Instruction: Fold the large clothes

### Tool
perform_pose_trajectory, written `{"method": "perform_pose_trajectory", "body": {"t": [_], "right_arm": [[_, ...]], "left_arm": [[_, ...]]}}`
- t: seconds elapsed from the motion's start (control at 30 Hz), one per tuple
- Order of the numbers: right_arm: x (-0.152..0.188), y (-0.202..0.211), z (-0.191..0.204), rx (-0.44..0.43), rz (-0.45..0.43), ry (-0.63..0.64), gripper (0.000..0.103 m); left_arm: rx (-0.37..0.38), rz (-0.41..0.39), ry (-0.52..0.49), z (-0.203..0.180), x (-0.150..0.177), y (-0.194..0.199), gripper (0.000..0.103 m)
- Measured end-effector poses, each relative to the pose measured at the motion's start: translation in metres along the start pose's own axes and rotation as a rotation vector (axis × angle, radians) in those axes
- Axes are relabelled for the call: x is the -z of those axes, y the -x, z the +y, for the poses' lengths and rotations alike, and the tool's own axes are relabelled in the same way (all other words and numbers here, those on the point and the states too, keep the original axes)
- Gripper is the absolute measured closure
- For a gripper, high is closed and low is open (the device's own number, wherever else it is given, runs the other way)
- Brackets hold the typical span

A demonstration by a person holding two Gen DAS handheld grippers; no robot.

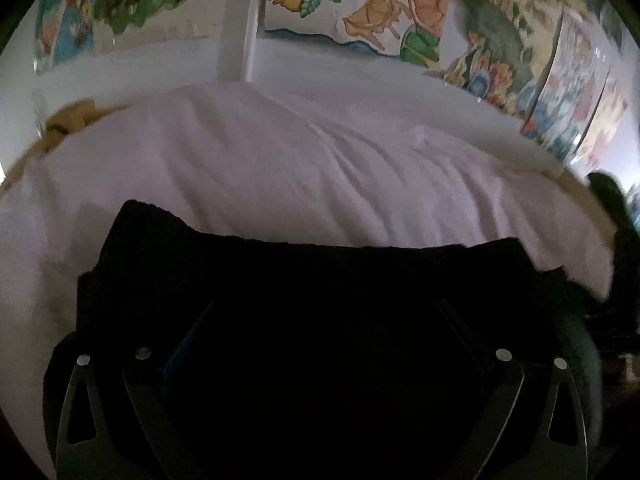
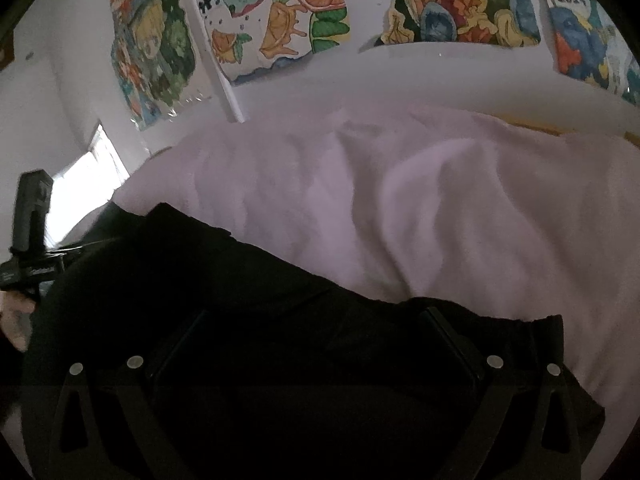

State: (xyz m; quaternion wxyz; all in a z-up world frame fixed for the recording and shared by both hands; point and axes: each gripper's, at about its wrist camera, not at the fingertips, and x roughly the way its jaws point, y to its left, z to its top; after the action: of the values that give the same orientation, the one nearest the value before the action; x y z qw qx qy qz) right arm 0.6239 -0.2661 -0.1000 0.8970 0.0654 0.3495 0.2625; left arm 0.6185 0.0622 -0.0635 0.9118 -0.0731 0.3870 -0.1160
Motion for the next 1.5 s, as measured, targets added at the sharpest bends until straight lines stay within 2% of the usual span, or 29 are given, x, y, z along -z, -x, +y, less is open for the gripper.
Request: {"method": "perform_pose_trajectory", "body": {"t": [0.07, 0.23, 0.33, 0.47, 0.6, 0.8, 0.93, 1.03, 1.2, 1.3, 1.4, 1.5], "right_arm": [[-0.003, 0.008, -0.001, -0.021, 0.005, -0.003, 0.0], [-0.002, 0.03, -0.002, 0.039, 0.027, 0.024, 0.0], [0.002, 0.05, -0.008, 0.081, 0.029, 0.039, 0.0], [0.014, 0.088, -0.013, 0.149, 0.007, 0.064, 0.0], [0.032, 0.117, -0.029, 0.171, 0.008, 0.007, 0.0], [0.057, 0.136, -0.062, 0.04, 0.035, -0.22, 0.0], [0.072, 0.127, -0.079, -0.053, 0.07, -0.364, 0.0], [0.082, 0.113, -0.085, -0.132, 0.124, -0.429, 0.0], [0.09, 0.104, -0.088, -0.166, 0.117, -0.44, 0.0], [0.092, 0.104, -0.089, -0.178, 0.103, -0.435, 0.0], [0.093, 0.103, -0.089, -0.194, 0.104, -0.433, 0.0], [0.089, 0.099, -0.088, -0.3, 0.144, -0.434, 0.0]], "left_arm": [[0.039, -0.001, 0.027, 0.005, -0.001, 0.005, 0.001], [0.082, 0.004, 0.052, 0.01, -0.003, 0.021, 0.001], [0.055, -0.005, 0.047, 0.011, -0.002, 0.038, 0.001], [0.015, -0.07, 0.021, 0.019, 0.008, 0.074, 0.001], [-0.019, -0.104, -0.004, 0.031, 0.02, 0.102, 0.001], [-0.009, -0.061, 0.041, 0.066, 0.04, 0.117, 0.002], [0.054, -0.028, 0.137, 0.096, 0.05, 0.115, 0.002], [0.1, -0.023, 0.144, 0.105, 0.05, 0.115, 0.002], [0.12, 0.018, 0.073, 0.099, 0.049, 0.103, 0.001], [0.148, 0.041, 0.063, 0.099, 0.05, 0.094, 0.001], [0.207, 0.073, 0.084, 0.106, 0.05, 0.089, 0.001], [0.301, 0.117, 0.092, 0.11, 0.049, 0.086, 0.001]]}}
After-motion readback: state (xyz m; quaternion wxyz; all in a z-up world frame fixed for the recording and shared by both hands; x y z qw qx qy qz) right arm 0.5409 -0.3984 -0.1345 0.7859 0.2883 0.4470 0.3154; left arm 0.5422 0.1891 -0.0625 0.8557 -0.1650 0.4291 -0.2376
